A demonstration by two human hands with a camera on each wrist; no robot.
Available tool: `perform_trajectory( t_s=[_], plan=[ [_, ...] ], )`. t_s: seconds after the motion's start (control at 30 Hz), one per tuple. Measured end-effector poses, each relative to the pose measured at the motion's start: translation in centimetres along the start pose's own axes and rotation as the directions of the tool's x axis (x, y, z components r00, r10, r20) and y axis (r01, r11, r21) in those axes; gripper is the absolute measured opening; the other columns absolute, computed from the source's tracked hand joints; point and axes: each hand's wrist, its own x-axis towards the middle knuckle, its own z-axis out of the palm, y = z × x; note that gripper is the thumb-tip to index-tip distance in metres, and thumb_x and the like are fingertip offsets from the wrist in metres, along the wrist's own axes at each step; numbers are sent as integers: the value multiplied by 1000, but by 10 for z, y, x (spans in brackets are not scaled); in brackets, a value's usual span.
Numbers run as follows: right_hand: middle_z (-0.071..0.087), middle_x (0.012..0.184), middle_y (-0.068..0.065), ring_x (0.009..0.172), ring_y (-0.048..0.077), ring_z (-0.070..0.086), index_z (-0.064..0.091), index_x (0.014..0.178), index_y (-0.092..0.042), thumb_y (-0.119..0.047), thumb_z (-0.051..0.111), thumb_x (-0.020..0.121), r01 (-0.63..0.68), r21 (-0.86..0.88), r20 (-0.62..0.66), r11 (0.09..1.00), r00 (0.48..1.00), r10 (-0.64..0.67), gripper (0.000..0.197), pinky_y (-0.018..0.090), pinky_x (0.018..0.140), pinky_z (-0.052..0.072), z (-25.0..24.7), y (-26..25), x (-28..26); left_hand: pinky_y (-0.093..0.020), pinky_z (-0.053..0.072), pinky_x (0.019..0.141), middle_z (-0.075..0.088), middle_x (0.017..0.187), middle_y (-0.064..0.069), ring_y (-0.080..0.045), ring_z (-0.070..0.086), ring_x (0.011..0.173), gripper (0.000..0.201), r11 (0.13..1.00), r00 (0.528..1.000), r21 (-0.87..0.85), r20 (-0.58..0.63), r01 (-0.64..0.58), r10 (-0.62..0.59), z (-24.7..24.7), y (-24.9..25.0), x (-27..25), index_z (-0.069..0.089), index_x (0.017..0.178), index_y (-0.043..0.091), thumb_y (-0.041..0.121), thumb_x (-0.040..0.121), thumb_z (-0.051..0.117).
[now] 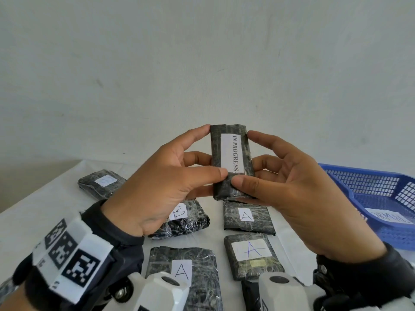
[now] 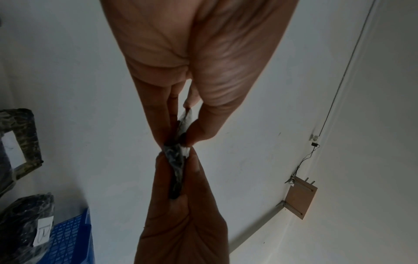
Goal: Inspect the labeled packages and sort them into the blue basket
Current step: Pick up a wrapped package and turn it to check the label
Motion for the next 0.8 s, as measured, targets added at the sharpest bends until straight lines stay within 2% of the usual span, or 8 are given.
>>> perform_trajectory(
  t_s=[0.1,0.23,0.37,0.47,0.53,0.6,0.67,0.8],
  plan=[
    [77,111,1,105,19,77,49,149,-34,-34,89,69,40,-115,37,993,999,-36,90,39,92,62,-2,4,0,-21,60,60,78,101,-20,-19,77,77,75,998,999,-56,23,35,-34,-2,2,-1,59,140,19,4,68,74],
    [52,148,-26,143,15,52,43,147,-56,-75,92,49,24,-236,123,972,992,5,111,48,117,44,-7,9,1,-20,61,60,78,106,-18,-15,76,72,42,980,979,-102,129,172,-159,-2,2,0,74,117,2,7,76,75],
    [67,139,-9,134,17,62,61,138,-34,-68,93,54,62,-149,128,987,991,-43,96,49,115,45,-13,10,1,-20,62,68,76,91,-15,-12,73,67,29,956,950,-160,233,248,-207,-7,-4,4,74,100,-11,9,79,72],
    [78,120,-1,117,18,73,71,125,-21,-60,95,53,77,-180,85,981,994,-63,85,46,105,54,-15,12,1,-22,63,72,76,89,-12,-13,73,70,15,958,952,-163,238,235,-193,-4,-3,2,81,88,5,15,80,73],
    [80,112,0,110,18,76,75,117,-18,-54,88,59,92,-214,33,972,996,-87,70,40,99,58,-15,12,1,-30,60,90,77,95,-4,-12,73,84,18,980,965,-91,212,178,-156,-2,-5,1,84,89,17,31,77,80],
    [81,106,3,106,26,77,79,110,-17,-57,79,65,102,-220,-15,970,994,-107,61,40,92,61,-12,11,1,-36,51,109,76,104,7,-8,69,105,60,995,984,48,153,85,-92,-3,-8,2,78,113,22,53,62,88],
    [81,104,9,108,38,73,83,104,-17,-60,73,73,127,-219,-21,968,991,-135,54,56,97,58,-9,9,2,-36,41,118,74,122,10,-3,63,125,117,993,987,110,146,48,-64,-2,-10,1,56,143,15,69,46,92],
    [70,110,32,114,55,58,84,100,-23,-85,71,67,141,-196,-21,970,989,-148,71,74,96,47,-1,8,1,-46,39,119,74,125,3,-9,62,128,62,983,987,168,156,-70,43,3,-14,0,75,119,14,56,73,77]
  ],
)
